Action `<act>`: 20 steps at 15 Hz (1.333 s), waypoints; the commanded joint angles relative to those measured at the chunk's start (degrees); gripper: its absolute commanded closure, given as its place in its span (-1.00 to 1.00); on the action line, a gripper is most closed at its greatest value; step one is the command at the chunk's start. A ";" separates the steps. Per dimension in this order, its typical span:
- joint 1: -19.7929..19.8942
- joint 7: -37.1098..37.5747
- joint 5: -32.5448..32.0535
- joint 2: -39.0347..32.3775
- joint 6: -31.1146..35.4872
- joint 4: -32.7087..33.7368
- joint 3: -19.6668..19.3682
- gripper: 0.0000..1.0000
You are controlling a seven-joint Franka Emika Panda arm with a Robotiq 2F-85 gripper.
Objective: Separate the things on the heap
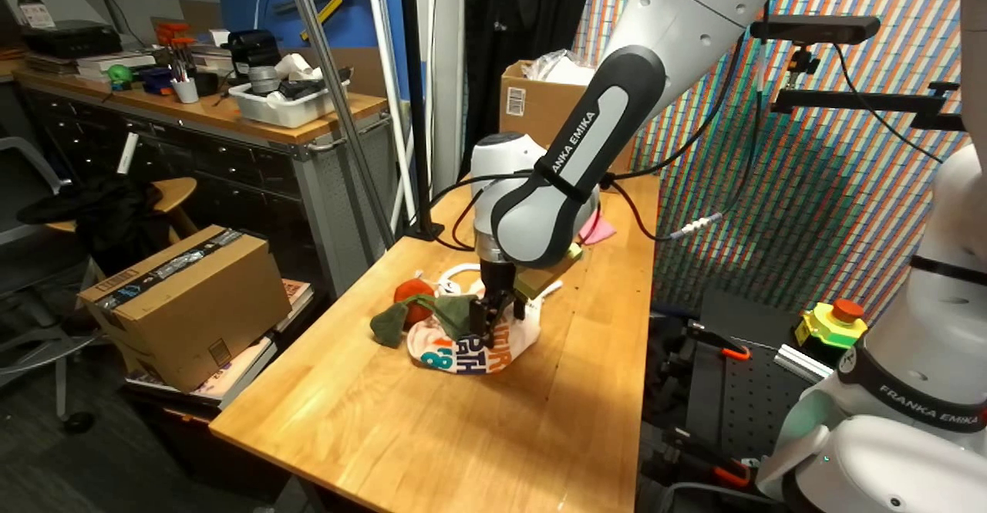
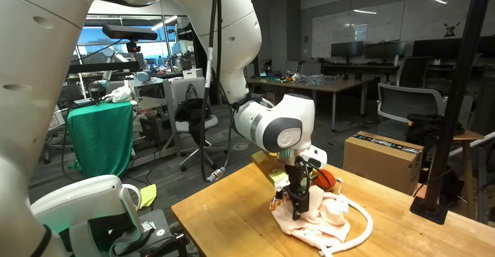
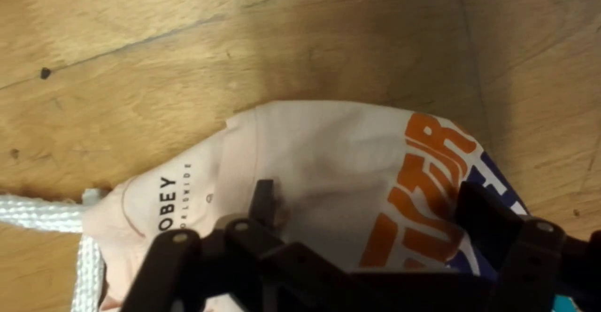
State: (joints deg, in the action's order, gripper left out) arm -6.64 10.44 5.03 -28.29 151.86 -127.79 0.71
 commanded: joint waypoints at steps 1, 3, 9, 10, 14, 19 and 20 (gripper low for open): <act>-1.56 3.37 -2.20 -2.22 1.92 1.13 -2.16 -1.00; -1.89 4.00 -2.61 -2.93 1.66 1.32 -2.77 -1.00; -2.22 4.63 -3.29 -3.81 0.97 1.80 -3.26 -1.00; -2.01 4.35 -3.09 -3.80 0.77 1.80 -3.10 -1.00; -1.06 3.51 -2.22 -3.46 0.32 1.65 -2.47 -0.12; 0.72 1.58 -0.68 -2.38 -1.47 2.01 -0.77 0.61; 1.56 0.58 0.06 -1.61 -2.28 1.87 0.12 0.74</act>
State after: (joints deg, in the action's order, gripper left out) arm -7.17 13.33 3.39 -31.11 151.94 -126.25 -1.28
